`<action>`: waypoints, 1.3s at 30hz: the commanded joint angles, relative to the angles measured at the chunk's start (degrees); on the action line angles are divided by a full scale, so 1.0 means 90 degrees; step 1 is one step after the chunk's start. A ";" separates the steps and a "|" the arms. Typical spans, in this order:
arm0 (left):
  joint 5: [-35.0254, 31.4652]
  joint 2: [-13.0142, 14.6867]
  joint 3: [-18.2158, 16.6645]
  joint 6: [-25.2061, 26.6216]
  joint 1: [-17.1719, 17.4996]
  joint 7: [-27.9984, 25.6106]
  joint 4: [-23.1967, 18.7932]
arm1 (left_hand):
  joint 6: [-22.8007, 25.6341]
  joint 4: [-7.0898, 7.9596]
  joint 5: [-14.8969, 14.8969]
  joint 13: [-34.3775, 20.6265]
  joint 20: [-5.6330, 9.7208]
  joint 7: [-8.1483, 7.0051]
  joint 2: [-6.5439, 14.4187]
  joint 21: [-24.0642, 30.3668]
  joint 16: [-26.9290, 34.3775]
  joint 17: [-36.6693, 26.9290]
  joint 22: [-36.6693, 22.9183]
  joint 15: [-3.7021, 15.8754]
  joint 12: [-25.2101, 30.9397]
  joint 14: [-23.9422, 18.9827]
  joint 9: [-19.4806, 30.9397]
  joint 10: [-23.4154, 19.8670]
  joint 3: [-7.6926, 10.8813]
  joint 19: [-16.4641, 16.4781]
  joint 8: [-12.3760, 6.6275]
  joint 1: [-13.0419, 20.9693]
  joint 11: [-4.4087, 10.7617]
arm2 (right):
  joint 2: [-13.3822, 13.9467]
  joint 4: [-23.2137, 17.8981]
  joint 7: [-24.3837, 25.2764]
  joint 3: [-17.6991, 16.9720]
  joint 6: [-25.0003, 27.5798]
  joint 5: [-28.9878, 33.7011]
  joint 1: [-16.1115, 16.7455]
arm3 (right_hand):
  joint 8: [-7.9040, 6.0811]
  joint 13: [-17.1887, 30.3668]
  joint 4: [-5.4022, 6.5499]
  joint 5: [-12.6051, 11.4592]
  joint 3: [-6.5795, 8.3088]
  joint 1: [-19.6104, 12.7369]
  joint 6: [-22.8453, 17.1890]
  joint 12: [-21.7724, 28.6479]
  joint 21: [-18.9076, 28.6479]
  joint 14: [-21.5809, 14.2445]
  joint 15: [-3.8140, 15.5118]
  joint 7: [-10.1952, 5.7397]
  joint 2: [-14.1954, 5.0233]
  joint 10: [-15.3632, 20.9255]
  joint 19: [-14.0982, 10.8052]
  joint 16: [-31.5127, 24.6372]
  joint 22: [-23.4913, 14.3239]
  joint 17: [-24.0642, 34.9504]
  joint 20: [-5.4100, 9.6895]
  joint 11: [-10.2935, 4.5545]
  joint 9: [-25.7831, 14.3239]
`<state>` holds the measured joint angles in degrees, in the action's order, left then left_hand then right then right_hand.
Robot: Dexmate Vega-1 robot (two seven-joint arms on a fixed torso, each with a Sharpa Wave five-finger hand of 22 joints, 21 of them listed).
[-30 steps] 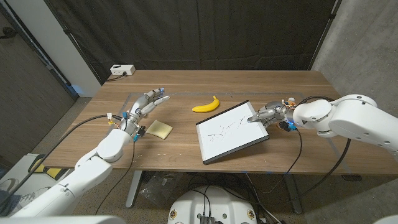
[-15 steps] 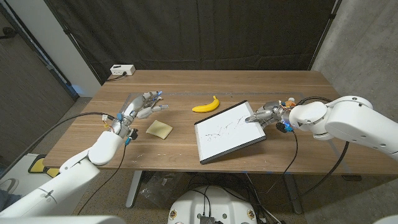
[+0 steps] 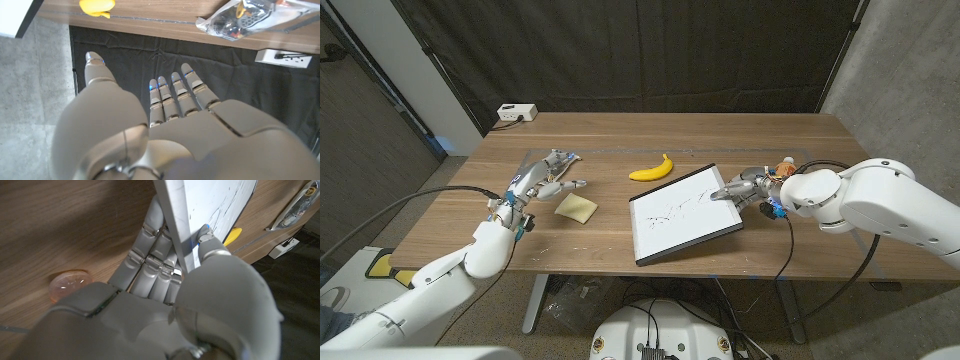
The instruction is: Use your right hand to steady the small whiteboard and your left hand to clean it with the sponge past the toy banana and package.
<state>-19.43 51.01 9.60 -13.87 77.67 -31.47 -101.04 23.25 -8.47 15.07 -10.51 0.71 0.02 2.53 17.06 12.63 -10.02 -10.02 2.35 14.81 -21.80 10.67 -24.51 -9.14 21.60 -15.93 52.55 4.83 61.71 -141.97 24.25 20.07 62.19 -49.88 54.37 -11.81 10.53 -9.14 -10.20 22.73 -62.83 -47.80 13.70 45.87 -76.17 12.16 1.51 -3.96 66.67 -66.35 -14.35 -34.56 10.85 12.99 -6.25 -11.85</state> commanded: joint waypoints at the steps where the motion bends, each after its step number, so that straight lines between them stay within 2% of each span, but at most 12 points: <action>1: -0.0766 0.0420 -0.0256 0.0791 0.0602 -0.0245 -0.0494 | 0.0009 0.0038 0.0051 -0.0037 -0.0014 -0.0040 -0.0007 -0.0022 -0.0013 -0.0022 -0.0008 0.0234 -0.0015 -0.0068 0.0017 -0.0065 -0.0039 0.0039 0.0007 0.0022 0.0011 | -0.0109 -0.0200 0.0249 -0.0015 0.0253 -0.0124 0.0038 | 0.0017 0.0034 0.0150 -0.0030 0.0310 0.0017 -0.0060 -0.0025 0.0049 0.0012 0.0005 -0.0012 -0.0042 -0.0024 0.0035 0.0030 -0.0026 0.0029 0.0028 -0.0031 -0.0026; 3: -0.0810 0.0580 -0.0367 0.1159 0.0790 0.0026 -0.0764 | -0.0047 0.0053 0.0056 -0.0038 -0.0020 -0.0058 -0.0013 -0.0041 -0.0040 -0.0024 -0.0008 0.0226 -0.0052 -0.0031 0.0018 -0.0017 -0.0048 0.0030 0.0043 0.0012 0.0003 | -0.0116 -0.0201 0.0237 0.0021 0.0250 -0.0113 0.0021 | 0.0019 0.0034 0.0150 -0.0030 0.0315 0.0020 -0.0059 -0.0030 0.0050 0.0015 0.0005 -0.0011 -0.0042 -0.0030 0.0039 0.0034 -0.0032 0.0029 0.0028 -0.0037 -0.0027; 6: -0.0863 0.0700 -0.0419 0.1401 0.0892 0.0208 -0.0923 | -0.0130 0.0070 0.0067 -0.0040 -0.0021 -0.0048 -0.0022 -0.0076 -0.0087 -0.0027 -0.0009 0.0212 -0.0108 0.0042 0.0019 0.0061 -0.0059 -0.0001 0.0098 0.0002 -0.0013 | -0.0115 -0.0199 0.0221 0.0052 0.0240 -0.0097 0.0002 | 0.0024 0.0034 0.0150 -0.0030 0.0327 0.0029 -0.0057 -0.0038 0.0053 0.0016 0.0002 -0.0009 -0.0043 -0.0034 0.0051 0.0040 -0.0050 0.0030 0.0028 -0.0004 -0.0027; 15: -0.1170 0.1022 -0.0344 0.1955 0.0928 0.0655 -0.1217 | -0.0363 0.0095 0.0104 -0.0047 -0.0027 -0.0071 -0.0036 -0.0154 -0.0160 -0.0035 -0.0014 0.0176 -0.0234 0.0163 0.0026 0.0239 -0.0073 -0.0046 0.0244 0.0018 -0.0019 | -0.0152 -0.0134 0.0186 0.0125 0.0181 -0.0054 -0.0037 | 0.0029 0.0035 0.0157 -0.0028 0.0346 0.0055 -0.0059 -0.0049 0.0057 0.0015 -0.0006 -0.0020 -0.0047 -0.0031 0.0071 0.0049 -0.0082 0.0034 0.0028 -0.0009 -0.0028; 25: -0.1277 0.1593 -0.0524 0.2776 0.1100 0.1669 -0.1862 | -0.0624 0.0110 0.0143 -0.0057 -0.0069 -0.0143 -0.0049 -0.0221 -0.0212 -0.0043 -0.0019 0.0178 -0.0324 0.0297 0.0032 0.0391 -0.0084 -0.0083 0.0385 0.0043 -0.0001 | -0.0199 -0.0069 0.0130 0.0221 0.0164 -0.0013 -0.0110 | 0.0039 0.0037 0.0169 -0.0026 0.0365 0.0091 -0.0050 -0.0058 0.0060 0.0017 -0.0010 -0.0025 -0.0053 -0.0020 0.0094 0.0058 -0.0117 0.0038 0.0027 0.0000 -0.0030; 29: -0.1418 0.1822 -0.0526 0.3176 0.1084 0.2141 -0.2140 | -0.0658 0.0124 0.0162 -0.0065 -0.0131 -0.0320 -0.0063 -0.0254 -0.0229 -0.0048 -0.0022 0.0176 -0.0345 0.0372 0.0037 0.0434 -0.0099 -0.0099 0.0409 0.0038 0.0015 | -0.0219 -0.0044 0.0128 0.0239 0.0154 -0.0002 -0.0115 | 0.0039 0.0037 0.0172 -0.0026 0.0378 0.0104 -0.0055 -0.0064 0.0061 0.0018 -0.0007 -0.0025 -0.0060 -0.0020 0.0103 0.0063 -0.0134 0.0040 0.0027 0.0018 -0.0031; 31: -0.1501 0.1911 -0.0506 0.3363 0.1072 0.2328 -0.2269 | -0.0645 0.0127 0.0164 -0.0066 -0.0143 -0.0332 -0.0066 -0.0258 -0.0228 -0.0049 -0.0022 0.0183 -0.0343 0.0375 0.0038 0.0428 -0.0102 -0.0100 0.0406 0.0036 0.0024 | -0.0214 -0.0036 0.0114 0.0237 0.0126 0.0004 -0.0103 | 0.0040 0.0038 0.0175 -0.0026 0.0390 0.0118 -0.0057 -0.0080 0.0064 0.0018 -0.0007 -0.0023 -0.0063 -0.0043 0.0111 0.0066 -0.0151 0.0042 0.0027 -0.0027 -0.0031; 39: -0.1763 0.2115 -0.0238 0.3904 0.0848 0.2839 -0.2537 | -0.0668 0.0154 0.0185 -0.0073 -0.0211 -0.0349 -0.0100 -0.0320 -0.0235 -0.0053 -0.0025 0.0221 -0.0376 0.0442 0.0042 0.0506 -0.0135 -0.0173 0.0429 0.0001 0.0079 | -0.0198 -0.0025 0.0115 0.0207 0.0082 0.0011 -0.0069 | 0.0047 0.0038 0.0182 -0.0024 0.0401 0.0147 -0.0051 -0.0089 0.0067 0.0014 -0.0013 -0.0030 -0.0062 -0.0048 0.0124 0.0069 -0.0177 0.0045 0.0026 -0.0002 -0.0031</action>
<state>-32.25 66.60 5.39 14.05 86.86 -13.08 -119.65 17.30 -7.46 16.35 -11.08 -0.63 -2.66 1.75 14.40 10.76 -10.28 -10.01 2.35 11.64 -18.07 10.80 -20.47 -10.15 20.24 -12.27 52.96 5.30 59.90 -142.47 25.47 21.98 63.54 -49.99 53.55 -11.48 10.81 -9.24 -10.21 23.14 -61.65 -47.80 12.97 46.28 -76.05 12.04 1.50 -4.24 66.37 -65.52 -13.85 -36.01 11.13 12.77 -6.35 -11.85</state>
